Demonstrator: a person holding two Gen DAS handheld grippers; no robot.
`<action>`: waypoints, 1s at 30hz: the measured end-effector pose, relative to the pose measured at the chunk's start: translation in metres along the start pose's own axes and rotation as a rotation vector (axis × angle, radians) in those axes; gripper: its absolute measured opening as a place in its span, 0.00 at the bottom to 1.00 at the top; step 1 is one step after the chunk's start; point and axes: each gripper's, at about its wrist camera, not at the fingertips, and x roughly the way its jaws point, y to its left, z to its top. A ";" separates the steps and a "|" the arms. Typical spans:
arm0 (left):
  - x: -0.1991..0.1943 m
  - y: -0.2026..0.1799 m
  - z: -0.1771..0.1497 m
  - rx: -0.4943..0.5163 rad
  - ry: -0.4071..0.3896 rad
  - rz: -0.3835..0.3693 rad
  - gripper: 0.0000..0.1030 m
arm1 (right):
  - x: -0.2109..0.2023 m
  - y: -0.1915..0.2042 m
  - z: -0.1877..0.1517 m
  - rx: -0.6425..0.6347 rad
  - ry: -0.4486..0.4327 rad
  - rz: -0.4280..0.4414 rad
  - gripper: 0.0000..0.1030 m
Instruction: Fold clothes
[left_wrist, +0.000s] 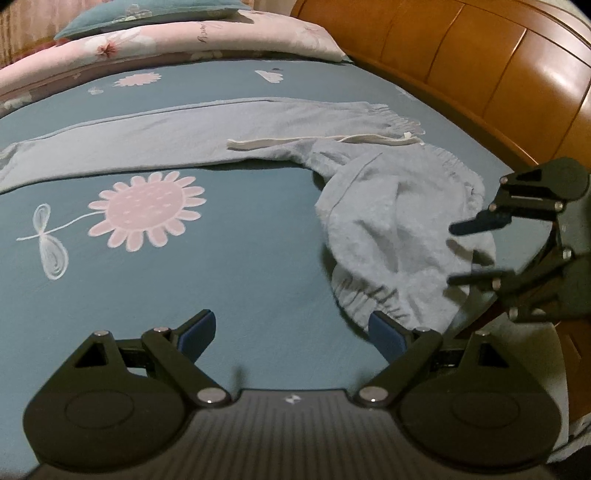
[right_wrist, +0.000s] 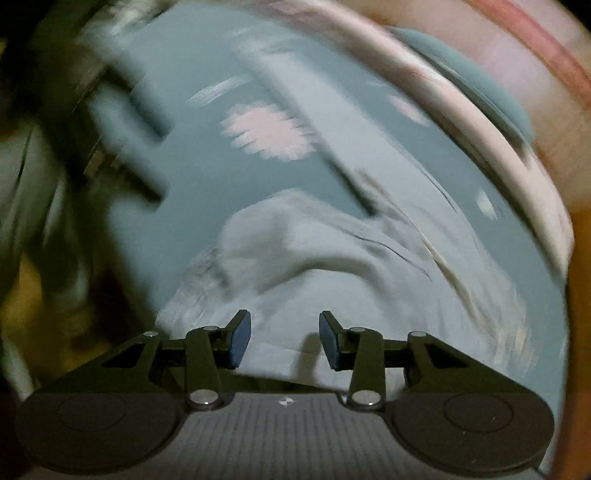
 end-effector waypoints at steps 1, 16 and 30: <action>-0.002 0.002 -0.002 -0.001 -0.001 0.003 0.87 | 0.002 0.009 0.003 -0.088 0.029 0.006 0.44; -0.006 0.030 -0.020 -0.215 0.005 -0.175 0.89 | 0.035 0.102 -0.010 -0.849 0.144 -0.117 0.50; 0.040 0.064 -0.042 -0.754 0.031 -0.617 0.89 | -0.005 0.071 0.037 -0.538 -0.009 -0.053 0.05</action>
